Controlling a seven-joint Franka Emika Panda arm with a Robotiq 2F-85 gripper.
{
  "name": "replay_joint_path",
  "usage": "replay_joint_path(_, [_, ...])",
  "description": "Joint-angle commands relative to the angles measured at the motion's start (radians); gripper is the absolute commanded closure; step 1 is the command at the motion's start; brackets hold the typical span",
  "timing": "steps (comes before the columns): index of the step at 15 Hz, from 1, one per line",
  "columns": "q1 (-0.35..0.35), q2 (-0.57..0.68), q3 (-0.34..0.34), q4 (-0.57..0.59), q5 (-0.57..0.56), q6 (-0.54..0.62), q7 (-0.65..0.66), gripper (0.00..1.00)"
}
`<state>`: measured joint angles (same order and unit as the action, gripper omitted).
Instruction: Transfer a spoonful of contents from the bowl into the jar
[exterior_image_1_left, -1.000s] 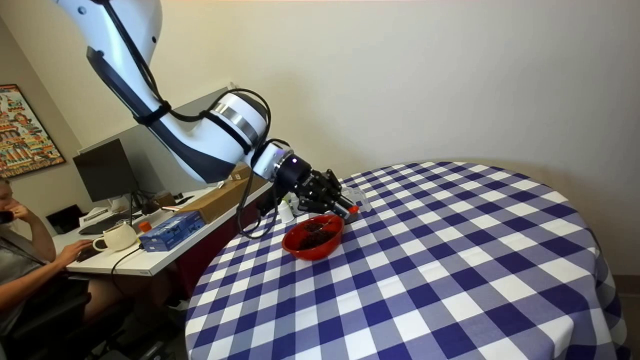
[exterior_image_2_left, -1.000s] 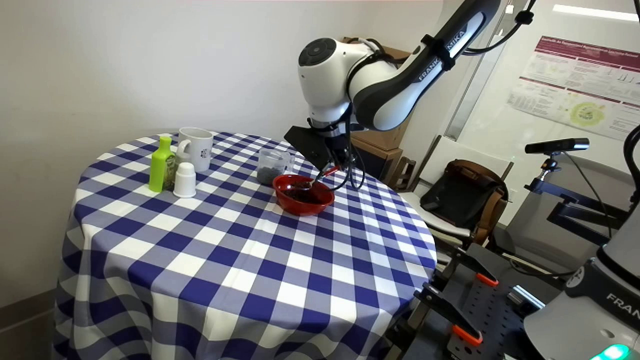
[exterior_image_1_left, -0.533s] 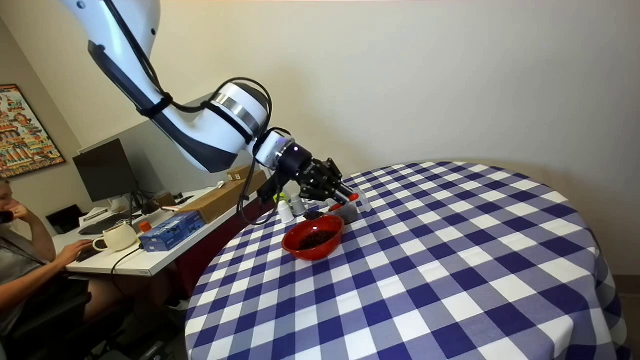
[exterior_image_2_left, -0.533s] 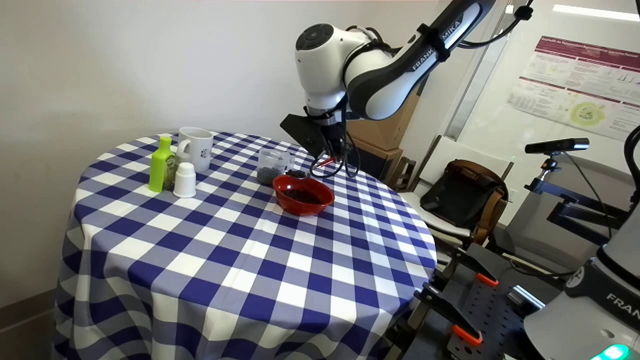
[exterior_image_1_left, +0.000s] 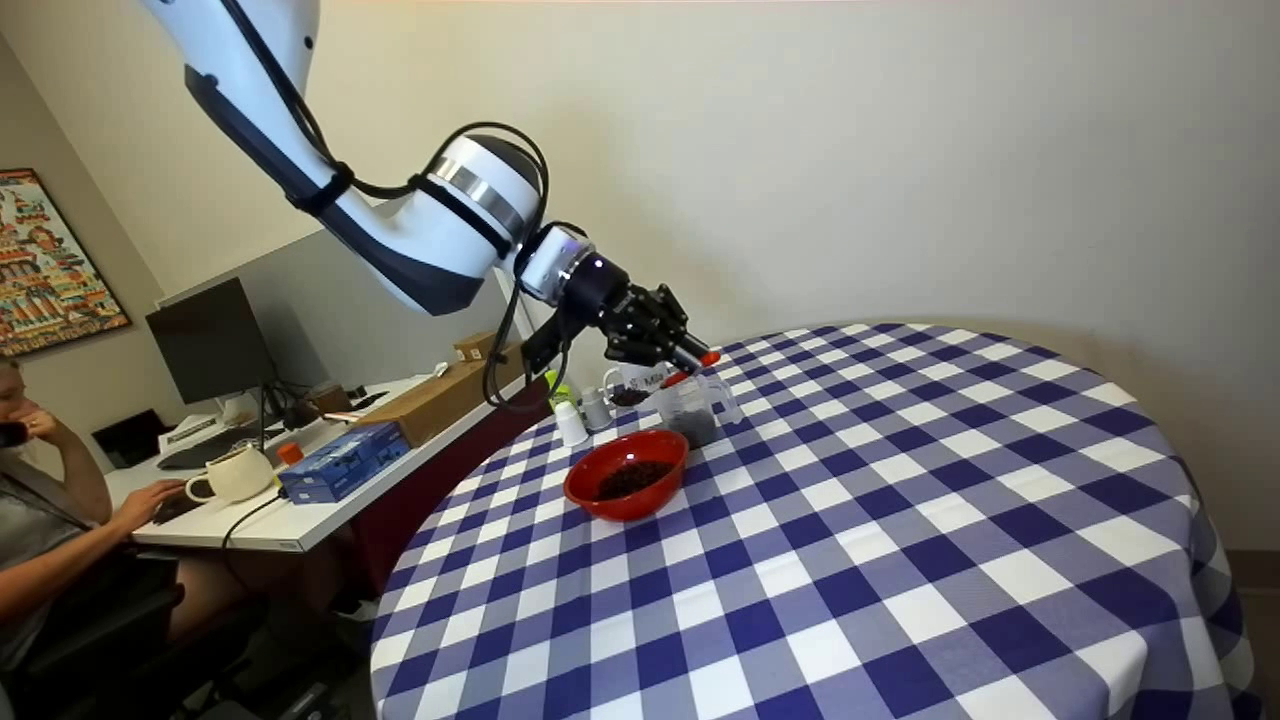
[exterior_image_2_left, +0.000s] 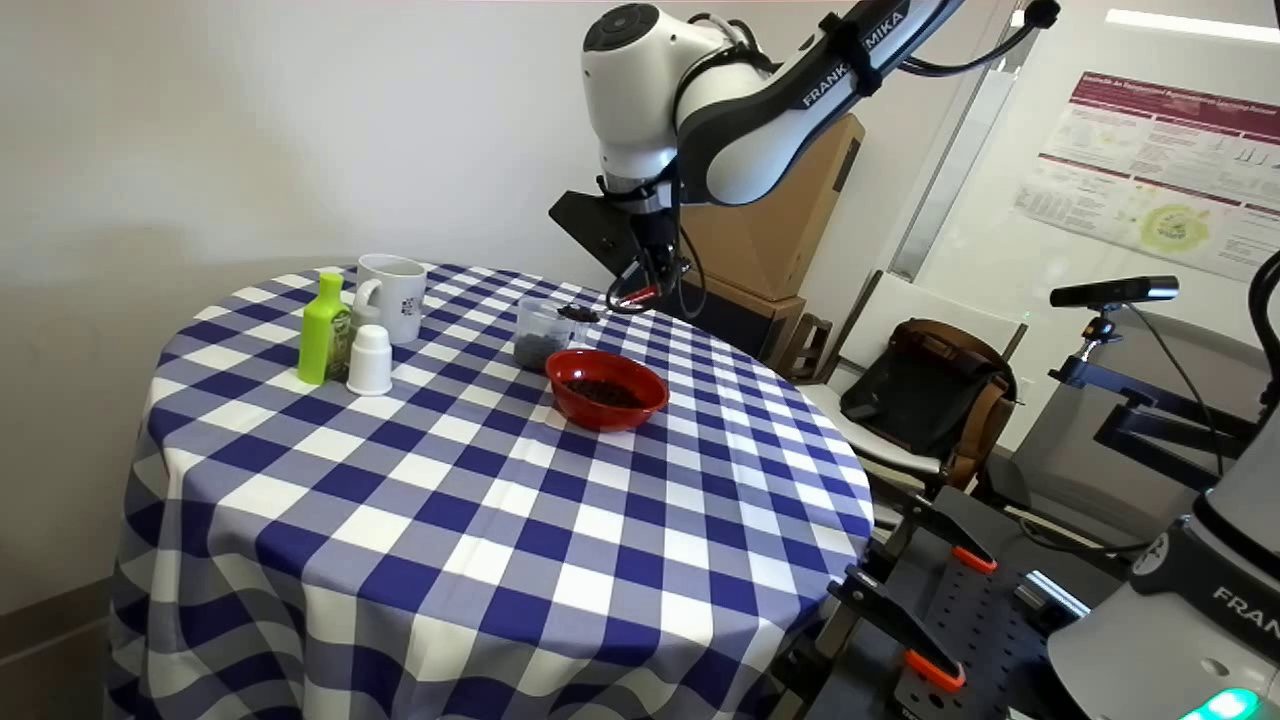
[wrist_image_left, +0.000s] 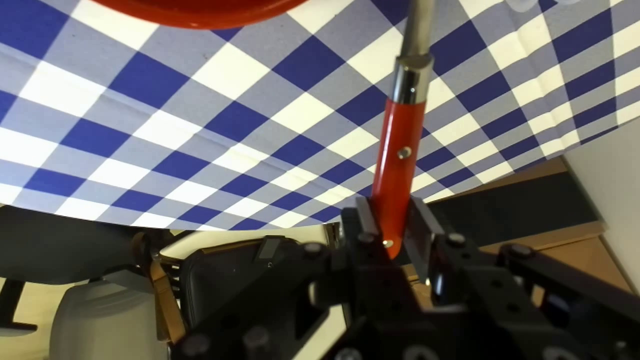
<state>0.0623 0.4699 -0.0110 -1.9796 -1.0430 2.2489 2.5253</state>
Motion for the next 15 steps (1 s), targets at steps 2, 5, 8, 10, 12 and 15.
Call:
replay_joint_path(2, [0.004,0.022,-0.008,0.074,0.049,-0.032,-0.074,0.95])
replay_joint_path(5, [0.004,0.037,-0.014,0.115,0.059,-0.048,-0.103,0.95])
replay_joint_path(8, [0.003,0.056,-0.021,0.157,0.069,-0.061,-0.129,0.95])
replay_joint_path(10, [0.002,0.073,-0.027,0.185,0.072,-0.067,-0.143,0.95])
replay_joint_path(12, [0.002,0.092,-0.033,0.214,0.073,-0.073,-0.152,0.95])
replay_joint_path(15, [0.003,0.125,-0.04,0.258,0.077,-0.082,-0.166,0.95])
